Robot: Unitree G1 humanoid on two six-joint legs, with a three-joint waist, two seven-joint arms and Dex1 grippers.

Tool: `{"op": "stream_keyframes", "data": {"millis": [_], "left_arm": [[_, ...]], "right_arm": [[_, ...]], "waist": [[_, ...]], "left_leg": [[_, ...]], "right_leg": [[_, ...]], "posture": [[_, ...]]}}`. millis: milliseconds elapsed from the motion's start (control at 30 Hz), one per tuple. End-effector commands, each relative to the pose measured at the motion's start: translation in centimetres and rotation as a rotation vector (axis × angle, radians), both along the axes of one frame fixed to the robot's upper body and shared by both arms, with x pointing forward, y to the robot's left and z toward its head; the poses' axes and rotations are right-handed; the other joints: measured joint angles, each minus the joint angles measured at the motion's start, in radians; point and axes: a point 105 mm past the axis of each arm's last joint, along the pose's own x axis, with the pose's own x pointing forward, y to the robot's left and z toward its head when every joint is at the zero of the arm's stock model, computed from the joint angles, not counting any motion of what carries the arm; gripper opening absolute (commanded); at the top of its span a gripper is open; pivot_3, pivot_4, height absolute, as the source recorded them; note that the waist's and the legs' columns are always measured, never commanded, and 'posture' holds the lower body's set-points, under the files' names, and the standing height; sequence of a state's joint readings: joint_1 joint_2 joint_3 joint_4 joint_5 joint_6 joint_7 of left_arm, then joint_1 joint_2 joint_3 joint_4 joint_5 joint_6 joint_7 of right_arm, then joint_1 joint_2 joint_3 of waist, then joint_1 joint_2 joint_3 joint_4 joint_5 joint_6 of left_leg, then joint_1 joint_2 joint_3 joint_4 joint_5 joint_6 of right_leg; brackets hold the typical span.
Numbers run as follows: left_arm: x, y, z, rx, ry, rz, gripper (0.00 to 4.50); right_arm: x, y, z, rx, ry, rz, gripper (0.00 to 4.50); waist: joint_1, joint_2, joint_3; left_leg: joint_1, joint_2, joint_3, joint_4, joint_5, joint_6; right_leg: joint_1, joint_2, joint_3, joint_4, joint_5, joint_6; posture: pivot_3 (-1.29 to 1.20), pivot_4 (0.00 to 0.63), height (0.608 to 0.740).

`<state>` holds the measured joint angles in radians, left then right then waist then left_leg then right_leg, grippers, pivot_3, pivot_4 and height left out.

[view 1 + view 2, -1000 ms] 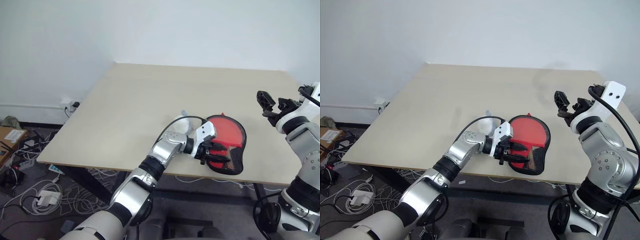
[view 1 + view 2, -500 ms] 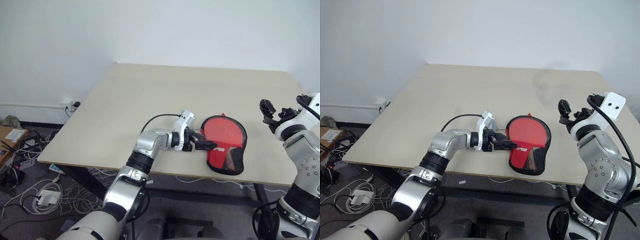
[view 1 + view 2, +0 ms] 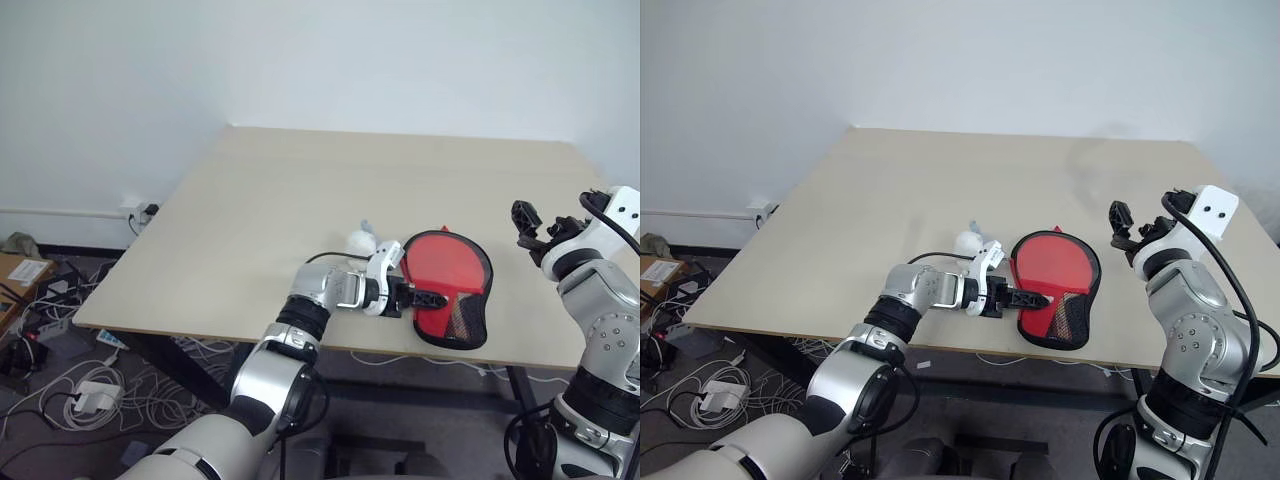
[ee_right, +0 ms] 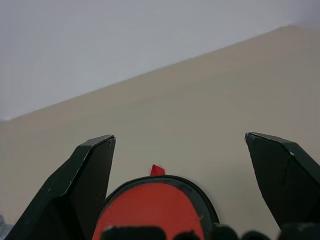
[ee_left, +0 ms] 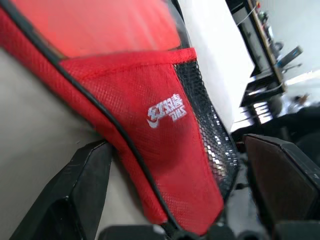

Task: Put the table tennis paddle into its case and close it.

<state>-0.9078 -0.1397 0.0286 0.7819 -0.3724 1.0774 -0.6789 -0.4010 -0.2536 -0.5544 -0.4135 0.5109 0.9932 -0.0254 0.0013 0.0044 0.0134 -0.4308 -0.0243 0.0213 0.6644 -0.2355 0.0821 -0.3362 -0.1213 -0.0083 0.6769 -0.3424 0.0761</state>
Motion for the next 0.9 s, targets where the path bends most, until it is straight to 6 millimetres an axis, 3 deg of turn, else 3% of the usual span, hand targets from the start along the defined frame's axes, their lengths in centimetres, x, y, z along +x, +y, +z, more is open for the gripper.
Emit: {"op": "stream_keyframes", "data": {"millis": [33, 200, 267, 567, 600, 633, 700, 900], "left_arm": [[-1.1, -2.1, 1.7, -0.067, 0.075, -0.048, 4.42], [-1.7, -2.2, 1.0, -0.065, 0.166, -0.042, 4.42], [-1.9, -2.2, 0.8, -0.051, 0.168, -0.055, 4.04], [-2.9, -2.0, 0.3, 0.004, 0.200, -0.088, 1.10], [-2.8, -2.2, 0.4, -0.003, 0.200, -0.078, 1.10], [-2.8, -2.3, 0.6, -0.013, 0.194, -0.088, 0.55], [-2.9, -2.4, 0.9, -0.025, 0.180, -0.100, 0.04], [-3.2, -2.4, 0.1, 0.013, 0.232, -0.075, 0.04]], "right_arm": [[-0.3, -0.3, 1.2, -0.020, -0.050, -0.019, 4.50], [-0.4, -0.6, 0.9, -0.025, -0.037, -0.035, 4.50], [-0.5, -0.6, 0.8, -0.032, -0.033, -0.038, 4.50], [-0.4, -0.6, 0.5, -0.038, -0.026, -0.041, 4.50], [-0.4, -0.6, 0.5, -0.039, -0.026, -0.043, 4.50], [-0.3, -0.6, 0.5, -0.040, -0.025, -0.044, 4.50], [-0.3, -0.6, 0.5, -0.041, -0.025, -0.045, 4.50], [-0.2, -0.5, 0.5, -0.055, -0.025, -0.044, 4.50]], "waist": [[0.001, 0.000, 0.000], [0.001, 0.000, 0.000], [0.001, 0.000, 0.000], [0.000, 0.000, 0.000], [0.001, 0.000, 0.000], [0.001, 0.000, 0.000], [0.001, 0.000, 0.000], [0.000, 0.000, 0.000]], "left_leg": [[0.000, 0.000, 0.000, 0.000, 0.000, 0.000], [0.000, 0.000, 0.000, 0.000, 0.000, 0.000], [0.000, 0.000, 0.000, 0.000, 0.000, 0.000], [0.000, -0.001, 0.000, 0.000, 0.000, 0.000], [0.000, -0.001, 0.000, 0.000, 0.000, 0.000], [0.000, -0.001, 0.000, 0.000, 0.000, 0.000], [0.000, -0.001, 0.000, 0.000, 0.000, -0.001], [0.000, -0.001, 0.000, 0.000, 0.000, -0.001]], "right_leg": [[0.000, 0.000, 0.000, 0.000, 0.000, 0.000], [0.000, -0.001, 0.000, 0.000, 0.000, 0.000], [0.000, 0.000, 0.000, 0.000, 0.000, 0.000], [0.000, 0.000, 0.001, 0.000, 0.000, 0.000], [0.000, -0.001, 0.001, 0.000, 0.000, 0.000], [0.000, -0.001, 0.001, 0.000, 0.000, 0.000], [0.000, -0.001, 0.001, 0.000, 0.000, 0.000], [-0.001, -0.001, 0.001, 0.000, 0.000, 0.000]], "posture": [[0.00, 0.000, 0.715], [0.00, 0.000, 0.715], [0.00, 0.000, 0.715], [0.00, 0.000, 0.715], [0.00, 0.000, 0.715], [0.00, 0.000, 0.715], [0.00, 0.000, 0.715], [0.00, 0.000, 0.715]]}}
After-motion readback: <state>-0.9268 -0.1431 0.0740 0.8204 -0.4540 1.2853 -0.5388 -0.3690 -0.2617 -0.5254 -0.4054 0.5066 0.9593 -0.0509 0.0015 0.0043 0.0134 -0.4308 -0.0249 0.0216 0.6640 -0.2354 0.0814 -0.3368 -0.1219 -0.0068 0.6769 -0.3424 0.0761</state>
